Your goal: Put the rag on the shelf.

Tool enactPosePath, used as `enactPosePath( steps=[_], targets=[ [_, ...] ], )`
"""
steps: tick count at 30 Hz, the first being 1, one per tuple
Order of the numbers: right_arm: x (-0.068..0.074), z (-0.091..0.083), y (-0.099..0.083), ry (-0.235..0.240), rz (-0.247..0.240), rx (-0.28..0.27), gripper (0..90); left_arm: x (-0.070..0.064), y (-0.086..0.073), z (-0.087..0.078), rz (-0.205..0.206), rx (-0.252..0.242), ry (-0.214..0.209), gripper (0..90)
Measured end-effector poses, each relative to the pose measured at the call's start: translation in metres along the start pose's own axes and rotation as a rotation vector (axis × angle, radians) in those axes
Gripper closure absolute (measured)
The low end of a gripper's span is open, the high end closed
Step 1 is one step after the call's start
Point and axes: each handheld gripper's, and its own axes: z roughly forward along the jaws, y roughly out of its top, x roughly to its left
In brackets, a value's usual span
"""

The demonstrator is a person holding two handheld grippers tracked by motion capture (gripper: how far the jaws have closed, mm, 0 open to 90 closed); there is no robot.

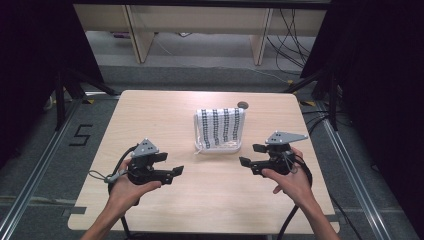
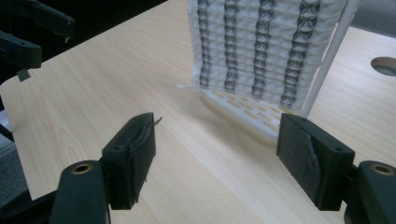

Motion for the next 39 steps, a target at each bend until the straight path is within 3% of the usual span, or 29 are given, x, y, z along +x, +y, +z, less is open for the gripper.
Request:
enactPosePath(
  steps=[1, 2, 3, 4, 7, 10, 13, 16, 21, 22, 29, 34, 35, 38, 39],
  targets=[
    [0.0, 0.0, -0.002, 0.007, -0.005, 0.0, 29.4, -0.002, -0.001, 0.001, -0.022, -0.013, 0.001, 25.0],
    [0.0, 0.0, -0.002, 0.007, -0.005, 0.0, 29.4, -0.002, -0.001, 0.001, -0.022, -0.013, 0.001, 25.0],
    [0.001, 0.001, -0.005, 0.024, -0.001, 0.005, 29.2, 0.0, -0.003, -0.001, 0.003, 0.005, -0.005, 25.0],
    [0.001, 0.001, -0.005, 0.024, -0.001, 0.005, 29.2, -0.001, -0.005, 0.001, -0.016, -0.013, -0.005, 25.0],
    [0.005, 0.002, -0.011, 0.033, 0.011, 0.015, 29.1, -0.001, -0.01, 0.002, -0.013, -0.006, -0.017, 25.0],
    [0.005, 0.003, -0.014, 0.036, -0.018, 0.001, 29.1, -0.001, -0.014, 0.002, -0.014, -0.003, -0.026, 25.0],
    [0.01, 0.004, -0.022, 0.07, 0.016, 0.015, 29.0, -0.003, -0.022, 0.004, -0.006, 0.008, -0.028, 25.0],
    [0.01, 0.003, -0.025, 0.053, -0.007, 0.015, 28.9, -0.004, -0.026, 0.005, -0.005, 0.007, -0.026, 25.0],
    [0.012, 0.004, -0.036, 0.066, 0.005, 0.019, 28.8, -0.005, -0.039, 0.006, -0.002, 0.019, -0.021, 25.0],
    [0.014, 0.004, -0.038, 0.062, 0.03, 0.025, 28.8, -0.005, -0.039, 0.006, -0.002, 0.019, -0.021, 25.0],
    [0.012, 0.007, -0.051, 0.088, 0.038, 0.033, 28.7, -0.003, -0.054, 0.006, 0.006, 0.033, -0.018, 25.1],
    [0.014, 0.007, -0.058, 0.071, 0.049, 0.034, 28.7, -0.004, -0.062, 0.007, -0.004, 0.033, -0.003, 25.1],
    [0.014, 0.008, -0.062, 0.064, 0.057, 0.024, 28.7, -0.003, -0.065, 0.005, 0.024, 0.054, -0.004, 25.1],
    [0.014, 0.009, -0.066, 0.058, 0.055, 0.031, 28.7, -0.005, -0.068, 0.006, 0.009, 0.043, -0.001, 25.1],
    [0.014, 0.009, -0.066, 0.058, 0.055, 0.031, 28.7, -0.004, -0.069, 0.004, 0.036, 0.064, -0.005, 25.1]
  ],
)
